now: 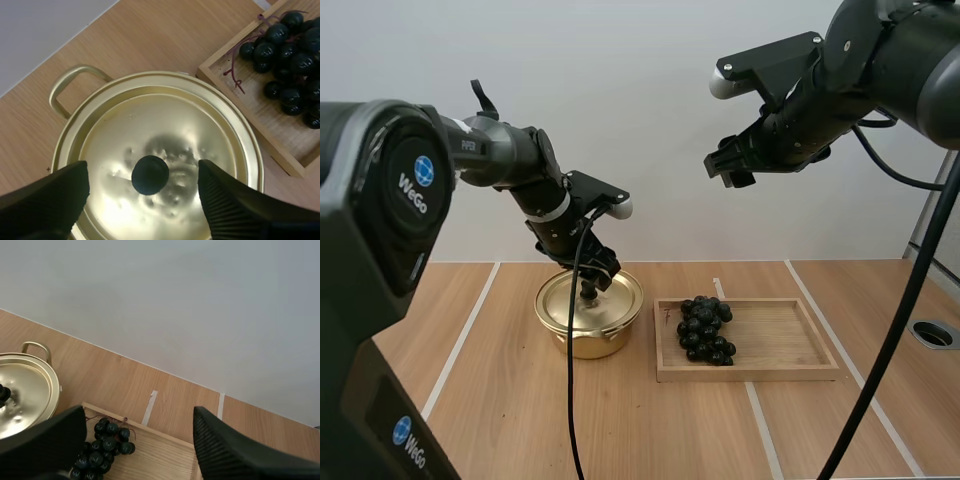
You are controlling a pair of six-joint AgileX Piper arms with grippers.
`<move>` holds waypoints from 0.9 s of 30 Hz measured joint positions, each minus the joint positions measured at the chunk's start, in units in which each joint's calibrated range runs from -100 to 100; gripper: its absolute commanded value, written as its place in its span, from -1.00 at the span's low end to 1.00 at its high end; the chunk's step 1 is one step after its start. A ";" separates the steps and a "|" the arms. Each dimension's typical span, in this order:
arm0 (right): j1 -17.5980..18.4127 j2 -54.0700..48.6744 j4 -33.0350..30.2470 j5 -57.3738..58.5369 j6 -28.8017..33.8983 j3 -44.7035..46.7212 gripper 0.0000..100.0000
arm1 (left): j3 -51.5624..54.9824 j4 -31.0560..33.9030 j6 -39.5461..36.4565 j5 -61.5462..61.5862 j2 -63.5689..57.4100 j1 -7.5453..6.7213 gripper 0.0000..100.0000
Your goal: Open the pot, put the grape inside, and close it
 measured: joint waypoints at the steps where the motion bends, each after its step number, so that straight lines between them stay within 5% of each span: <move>1: 0.00 0.00 0.17 0.00 0.00 0.00 1.00 | 0.00 0.00 0.00 -0.29 0.45 0.00 1.00; 20: 0.00 0.00 1.24 0.18 0.00 0.00 1.00 | -0.14 0.00 0.62 -1.97 4.21 0.00 1.00; 27: 0.00 0.00 1.32 0.18 0.00 0.00 1.00 | -0.14 -0.23 0.73 -0.80 5.13 0.00 -0.97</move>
